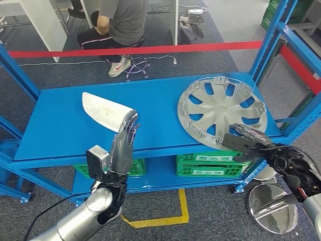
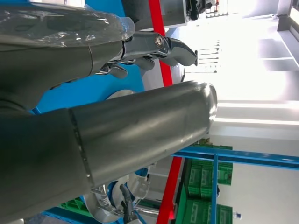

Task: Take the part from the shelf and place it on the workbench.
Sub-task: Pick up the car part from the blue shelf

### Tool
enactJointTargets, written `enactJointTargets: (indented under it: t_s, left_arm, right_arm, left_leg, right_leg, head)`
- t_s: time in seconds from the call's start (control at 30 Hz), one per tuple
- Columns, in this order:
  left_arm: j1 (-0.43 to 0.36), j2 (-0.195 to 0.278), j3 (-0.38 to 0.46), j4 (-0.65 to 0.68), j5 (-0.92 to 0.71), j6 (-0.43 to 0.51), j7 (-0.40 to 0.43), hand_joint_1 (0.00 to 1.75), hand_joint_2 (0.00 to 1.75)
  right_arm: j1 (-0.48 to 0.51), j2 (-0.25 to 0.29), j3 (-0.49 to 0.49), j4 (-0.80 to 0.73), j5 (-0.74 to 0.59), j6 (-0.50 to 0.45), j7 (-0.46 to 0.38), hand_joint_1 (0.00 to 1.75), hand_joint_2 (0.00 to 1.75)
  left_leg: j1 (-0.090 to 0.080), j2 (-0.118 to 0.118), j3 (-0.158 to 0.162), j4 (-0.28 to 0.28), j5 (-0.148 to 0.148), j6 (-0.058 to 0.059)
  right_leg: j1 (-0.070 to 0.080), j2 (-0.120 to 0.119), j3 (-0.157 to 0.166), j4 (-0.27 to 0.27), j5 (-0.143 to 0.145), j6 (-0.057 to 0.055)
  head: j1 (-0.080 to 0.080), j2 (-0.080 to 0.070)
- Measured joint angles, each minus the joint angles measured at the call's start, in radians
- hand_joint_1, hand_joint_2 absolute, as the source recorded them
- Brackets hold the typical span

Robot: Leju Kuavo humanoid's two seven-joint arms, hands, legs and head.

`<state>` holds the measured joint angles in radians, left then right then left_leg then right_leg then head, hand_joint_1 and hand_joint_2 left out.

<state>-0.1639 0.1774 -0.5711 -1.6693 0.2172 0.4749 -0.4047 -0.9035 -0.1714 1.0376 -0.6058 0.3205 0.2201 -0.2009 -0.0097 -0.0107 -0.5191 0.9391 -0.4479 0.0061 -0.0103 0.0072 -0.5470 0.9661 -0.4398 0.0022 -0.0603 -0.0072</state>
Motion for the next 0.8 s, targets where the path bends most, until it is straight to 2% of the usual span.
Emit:
enactJointTargets:
  t_s: [0.33,0.47,0.63,0.8]
  left_arm:
    - [0.000,0.000,0.000,0.003,0.006,-0.002,-0.002,0.00,0.00]
    - [0.005,0.000,0.001,0.009,0.005,0.009,-0.004,0.00,0.00]
    - [0.043,0.008,0.005,0.007,0.008,0.031,-0.005,0.00,0.00]
    - [0.053,0.009,0.005,0.006,0.027,0.024,-0.013,0.00,0.00]
  right_arm:
    - [0.000,0.001,0.000,0.009,-0.004,-0.012,-0.003,0.00,1.75]
    - [0.005,0.006,0.002,0.016,-0.003,-0.022,-0.031,0.00,1.75]
    - [0.026,0.022,0.013,0.025,0.018,-0.071,-0.048,0.00,1.75]
    - [0.056,0.026,0.031,0.025,0.095,-0.175,0.012,0.00,1.75]
  left_leg:
    - [0.000,0.000,0.001,0.000,0.000,0.000]
    - [0.000,0.000,0.001,0.000,0.000,0.000]
    - [0.000,0.000,0.002,-0.001,-0.001,0.000]
    - [0.000,0.000,0.005,-0.001,-0.001,0.000]
  right_leg:
    - [0.000,0.000,0.001,0.000,0.000,0.000]
    - [0.000,0.000,0.001,0.000,0.000,0.000]
    - [0.000,0.000,0.002,-0.001,0.000,0.000]
    - [0.001,0.000,0.005,-0.002,0.000,0.000]
  head:
    - [0.000,0.000]
    - [0.000,0.000]
    - [0.000,0.000]
    - [0.000,0.000]
